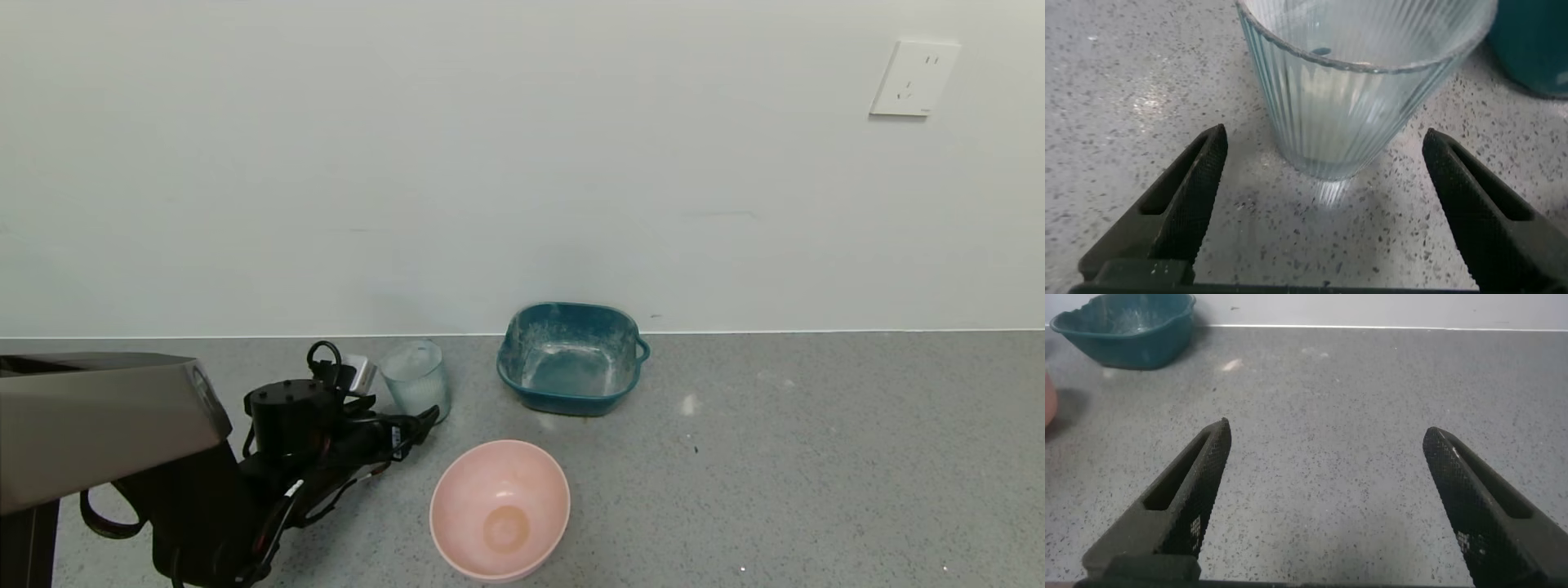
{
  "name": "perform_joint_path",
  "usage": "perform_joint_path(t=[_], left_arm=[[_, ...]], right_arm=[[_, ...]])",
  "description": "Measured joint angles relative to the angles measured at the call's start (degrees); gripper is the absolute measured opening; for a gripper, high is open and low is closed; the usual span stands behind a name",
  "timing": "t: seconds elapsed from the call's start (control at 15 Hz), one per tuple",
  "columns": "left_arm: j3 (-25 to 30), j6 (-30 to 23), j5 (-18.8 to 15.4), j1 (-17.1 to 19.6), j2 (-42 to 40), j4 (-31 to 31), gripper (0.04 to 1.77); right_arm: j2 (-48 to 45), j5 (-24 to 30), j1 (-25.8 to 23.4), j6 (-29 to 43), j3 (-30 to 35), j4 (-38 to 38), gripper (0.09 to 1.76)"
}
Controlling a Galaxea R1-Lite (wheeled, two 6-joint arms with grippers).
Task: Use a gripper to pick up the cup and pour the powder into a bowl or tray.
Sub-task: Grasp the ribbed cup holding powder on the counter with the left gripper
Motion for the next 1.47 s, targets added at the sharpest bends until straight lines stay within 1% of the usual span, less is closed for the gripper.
perform_joint_path(t=[0.07, 0.27, 0.53, 0.73, 1.4, 1.47], left_arm=[[-0.61, -0.90, -0.13, 0.00, 0.56, 0.00, 1.72], [-1.44, -1.46, -0.16, -0.37, 1.33, -0.04, 1.72], [-2.89, -1.54, 0.20, -1.11, 1.66, 0.07, 1.72], [-4.44, -1.54, 1.13, -1.22, 2.29, 0.41, 1.72], [-9.57, -1.43, 1.60, -1.88, 5.10, 0.94, 1.72], [-9.95, -1.40, 2.05, -1.96, 5.40, 0.93, 1.72]], right_arm=[[0.00, 0.02, 0.00, 0.00, 0.00, 0.00, 1.71], [0.00, 0.02, 0.00, 0.00, 0.00, 0.00, 1.71], [0.00, 0.02, 0.00, -0.01, 0.00, 0.00, 1.71], [0.00, 0.02, 0.00, 0.00, 0.00, 0.00, 1.71], [0.00, 0.00, 0.00, -0.01, 0.00, 0.00, 1.71], [0.00, 0.02, 0.00, -0.01, 0.00, 0.00, 1.71]])
